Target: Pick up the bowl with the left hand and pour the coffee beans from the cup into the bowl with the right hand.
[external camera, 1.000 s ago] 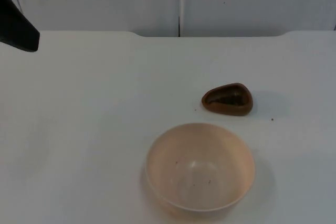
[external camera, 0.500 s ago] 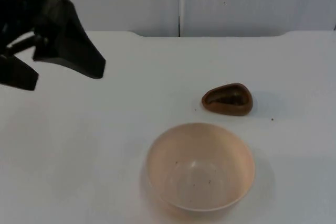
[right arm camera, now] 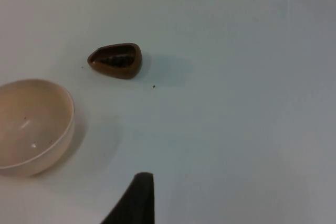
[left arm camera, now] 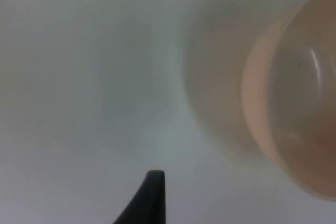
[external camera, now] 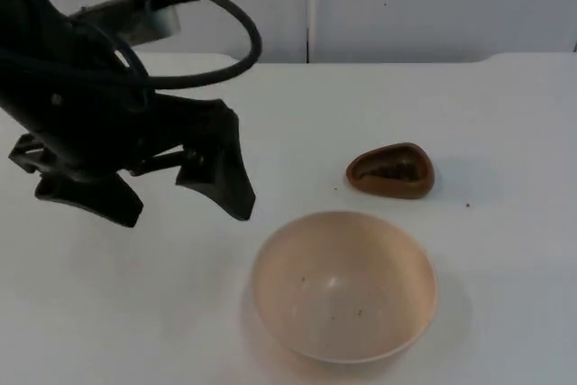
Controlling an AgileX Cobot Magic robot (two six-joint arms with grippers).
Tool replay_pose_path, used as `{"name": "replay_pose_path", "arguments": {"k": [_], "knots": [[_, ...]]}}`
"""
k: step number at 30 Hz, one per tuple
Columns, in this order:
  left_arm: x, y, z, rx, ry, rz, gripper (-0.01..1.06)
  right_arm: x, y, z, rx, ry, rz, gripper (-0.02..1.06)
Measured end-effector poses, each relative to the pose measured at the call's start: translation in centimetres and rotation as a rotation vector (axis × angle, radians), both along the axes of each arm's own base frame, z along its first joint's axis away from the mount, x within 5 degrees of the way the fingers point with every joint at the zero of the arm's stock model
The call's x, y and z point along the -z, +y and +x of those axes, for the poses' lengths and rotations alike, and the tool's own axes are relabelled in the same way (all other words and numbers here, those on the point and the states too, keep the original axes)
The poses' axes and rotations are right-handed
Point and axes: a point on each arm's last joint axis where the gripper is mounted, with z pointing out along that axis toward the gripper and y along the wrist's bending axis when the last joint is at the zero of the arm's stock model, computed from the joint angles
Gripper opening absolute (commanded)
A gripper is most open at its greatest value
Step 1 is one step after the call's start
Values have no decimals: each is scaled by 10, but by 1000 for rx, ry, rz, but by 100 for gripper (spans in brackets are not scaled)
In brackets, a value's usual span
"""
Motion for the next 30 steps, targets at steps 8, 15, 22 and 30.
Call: {"name": "replay_pose_path", "arguments": {"k": [8,15,22,30], "knots": [[26,-5,10,-39,48,28,95,0,0,0,0,0,0,105],[48,-19,10,-19,82,51,95,0,0,0,0,0,0,105],[69,-21,13,-46,126,61,92,0,0,0,0,0,0,105],[76,-25,18,-104,115,21,90,0,0,0,0,0,0,105]]}}
